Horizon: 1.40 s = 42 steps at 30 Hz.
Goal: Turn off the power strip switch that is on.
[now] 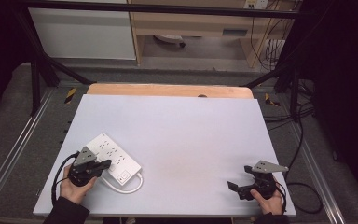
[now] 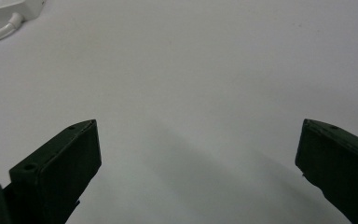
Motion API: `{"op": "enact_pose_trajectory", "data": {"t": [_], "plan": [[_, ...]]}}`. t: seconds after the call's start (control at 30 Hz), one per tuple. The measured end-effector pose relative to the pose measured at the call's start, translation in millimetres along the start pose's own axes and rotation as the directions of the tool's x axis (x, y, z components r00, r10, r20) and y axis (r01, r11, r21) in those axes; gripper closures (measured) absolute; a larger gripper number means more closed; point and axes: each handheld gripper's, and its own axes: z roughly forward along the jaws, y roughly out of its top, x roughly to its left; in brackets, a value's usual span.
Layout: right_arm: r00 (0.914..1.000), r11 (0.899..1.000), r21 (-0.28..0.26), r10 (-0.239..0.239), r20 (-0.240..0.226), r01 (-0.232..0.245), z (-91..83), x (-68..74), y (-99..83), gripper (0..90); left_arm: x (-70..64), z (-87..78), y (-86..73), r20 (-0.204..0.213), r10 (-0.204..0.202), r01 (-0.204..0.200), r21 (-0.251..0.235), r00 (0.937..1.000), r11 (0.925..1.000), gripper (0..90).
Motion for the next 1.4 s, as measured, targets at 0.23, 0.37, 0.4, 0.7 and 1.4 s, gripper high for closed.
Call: {"op": "enact_pose_trajectory", "data": {"t": [0.23, 0.37, 0.4, 0.7, 1.4], "plan": [[1.0, 1.0, 0.003, -0.001, 0.0, 0.001, -0.1, -0.1, 0.0, 0.6, -4.4, 2.5, 1.6, -0.013, 0.019, -0.019, 0.002, 0.9997, 0.9998, 90.0], [1.0, 1.0, 0.003, 0.0, -0.001, 0.0, -0.1, 0.1, 0.0, 0.7, -2.2, 2.4, 0.7, 0.002, 0.005, -0.005, -0.004, 1.0, 1.0, 90.0], [1.0, 1.0, 0.003, 0.0, -0.001, 0.0, -0.1, 0.1, 0.0, 0.7, -2.5, 2.4, 0.8, 0.001, 0.007, -0.007, -0.003, 1.0, 1.0, 90.0], [1.0, 1.0, 0.002, -0.002, 0.0, 0.002, -0.3, -0.2, 0.0, 0.6, -1.1, 2.0, 0.8, -0.005, 0.007, -0.007, -0.006, 1.0, 1.0, 90.0], [1.0, 1.0, 0.006, -0.005, 0.001, 0.005, 0.9, -0.2, -0.2, 0.7, 2.2, 4.3, -0.8, 0.001, 0.013, -0.013, -0.013, 0.9999, 0.9998, 90.0]]}}
